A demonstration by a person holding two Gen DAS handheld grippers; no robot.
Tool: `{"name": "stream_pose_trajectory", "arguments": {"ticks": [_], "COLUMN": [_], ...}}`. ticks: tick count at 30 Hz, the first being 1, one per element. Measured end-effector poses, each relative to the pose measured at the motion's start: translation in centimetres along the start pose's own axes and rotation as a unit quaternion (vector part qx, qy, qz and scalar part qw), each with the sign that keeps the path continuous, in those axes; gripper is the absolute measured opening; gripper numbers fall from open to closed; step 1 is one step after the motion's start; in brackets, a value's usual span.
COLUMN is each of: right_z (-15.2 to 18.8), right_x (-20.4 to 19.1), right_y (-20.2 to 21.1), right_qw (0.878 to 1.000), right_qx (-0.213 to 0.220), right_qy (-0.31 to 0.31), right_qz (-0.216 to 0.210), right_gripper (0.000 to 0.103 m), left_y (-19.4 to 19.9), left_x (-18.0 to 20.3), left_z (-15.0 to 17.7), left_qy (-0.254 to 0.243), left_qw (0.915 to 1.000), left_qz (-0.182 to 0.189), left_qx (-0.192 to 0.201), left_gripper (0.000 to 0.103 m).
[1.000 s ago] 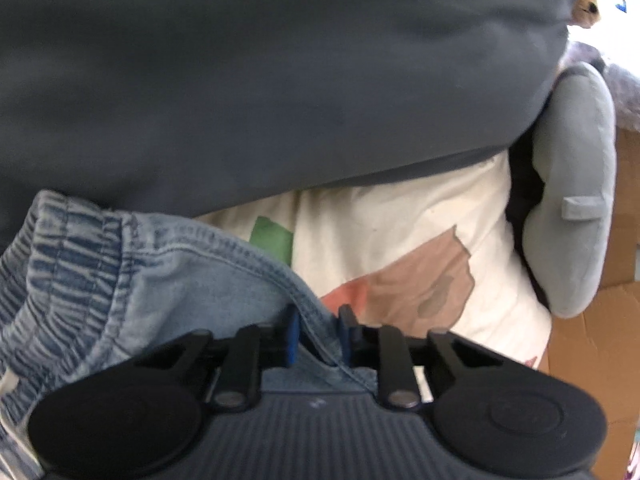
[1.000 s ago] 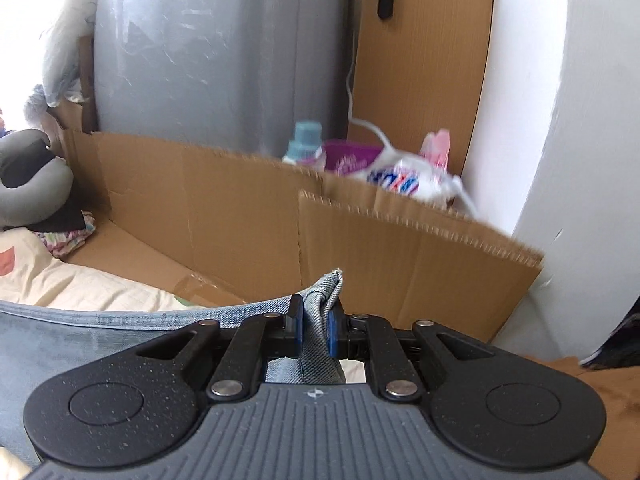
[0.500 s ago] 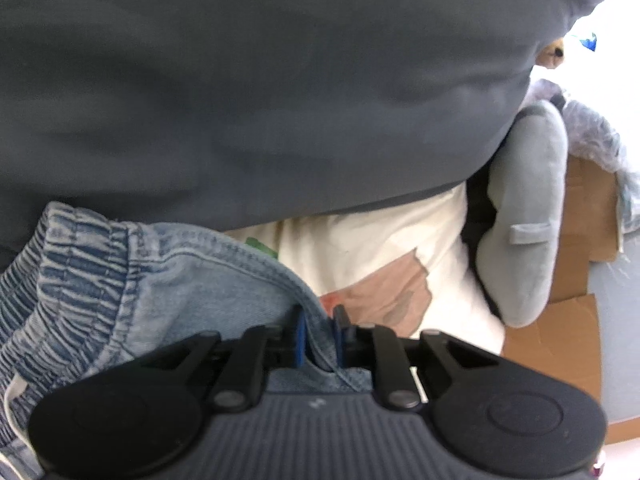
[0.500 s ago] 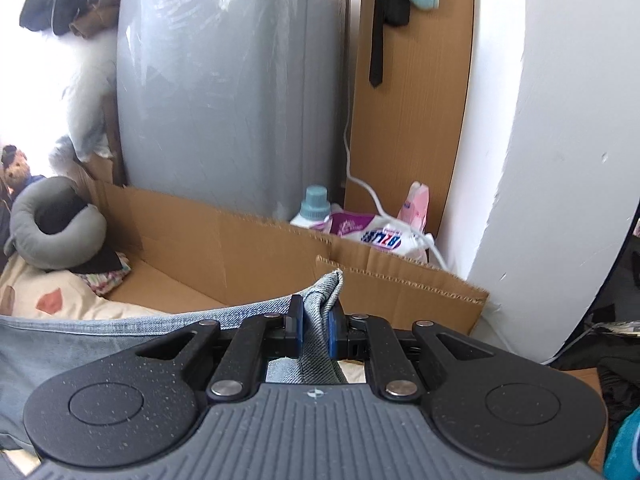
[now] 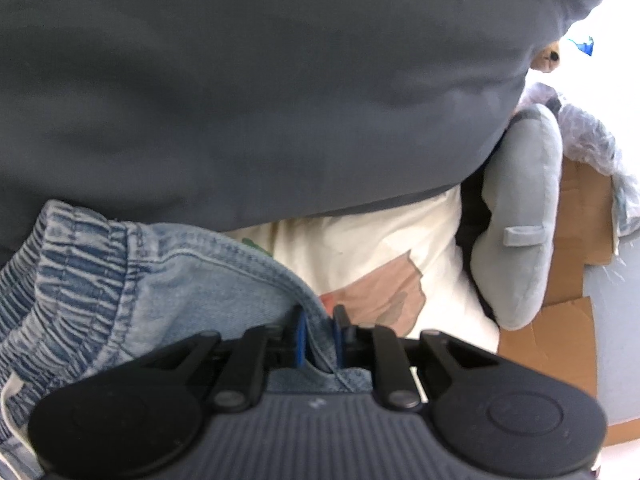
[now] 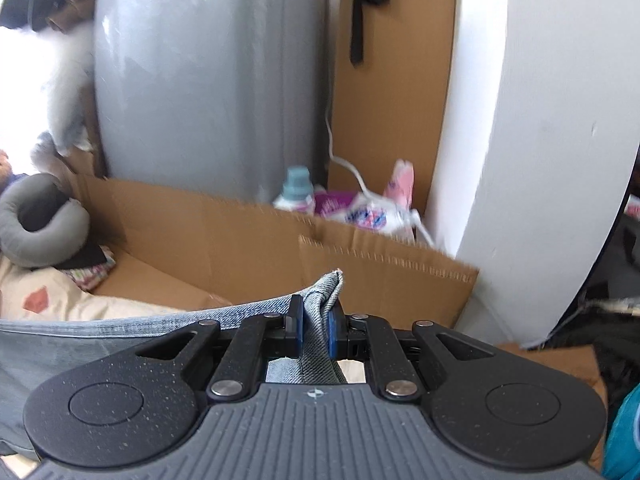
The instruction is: Fold clothes
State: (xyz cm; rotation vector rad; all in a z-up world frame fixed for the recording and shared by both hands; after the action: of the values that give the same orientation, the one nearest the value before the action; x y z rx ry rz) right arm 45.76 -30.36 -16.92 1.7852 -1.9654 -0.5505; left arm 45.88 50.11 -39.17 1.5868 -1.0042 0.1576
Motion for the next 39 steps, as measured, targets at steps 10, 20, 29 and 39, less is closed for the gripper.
{"name": "stream_pose_trajectory", "arguments": {"ticks": [10,20,29,39], "right_z": [4.2,5.4,3.5,3.3], "right_x": [0.0,-1.4,-2.0,-1.6], "right_y": [-11.0,-20.1,-22.4,-25.4], "right_qw": [0.998,0.994,0.995,0.990], "right_qx": [-0.057,-0.085,-0.075,-0.103], "right_qy": [0.030,0.042,0.035,0.032], "right_qz": [0.027,0.050,0.062,0.089], "right_gripper": [0.010,0.009,0.009,0.008], "left_y": [-2.7,-3.7,-2.9,-5.4], "left_x": [0.5,0.8,1.8,2.4], "left_z": [0.1,-0.2,-1.1,-1.1], "left_qy": [-0.011,-0.005,0.001,-0.002], "left_qw": [0.9997,0.9989,0.9986,0.9990], "left_qz": [-0.022,-0.032,-0.013,-0.024], "left_qx": [0.006,0.034,0.052,0.036], "left_gripper": [0.014,0.014,0.013,0.014]}}
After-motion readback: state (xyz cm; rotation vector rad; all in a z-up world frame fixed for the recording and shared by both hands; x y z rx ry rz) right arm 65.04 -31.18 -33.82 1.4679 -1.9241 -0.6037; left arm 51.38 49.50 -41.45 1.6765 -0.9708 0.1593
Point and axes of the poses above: each gripper's, at about its wrist camera, not at the fingertips, and y roughly against the way its jaws point, x to its right, z to its underside, the point moved 9 cm from there along -y, roughly the way its jaws point, and after that the axes turned 2 degrees about z, right-handed, at the moved point
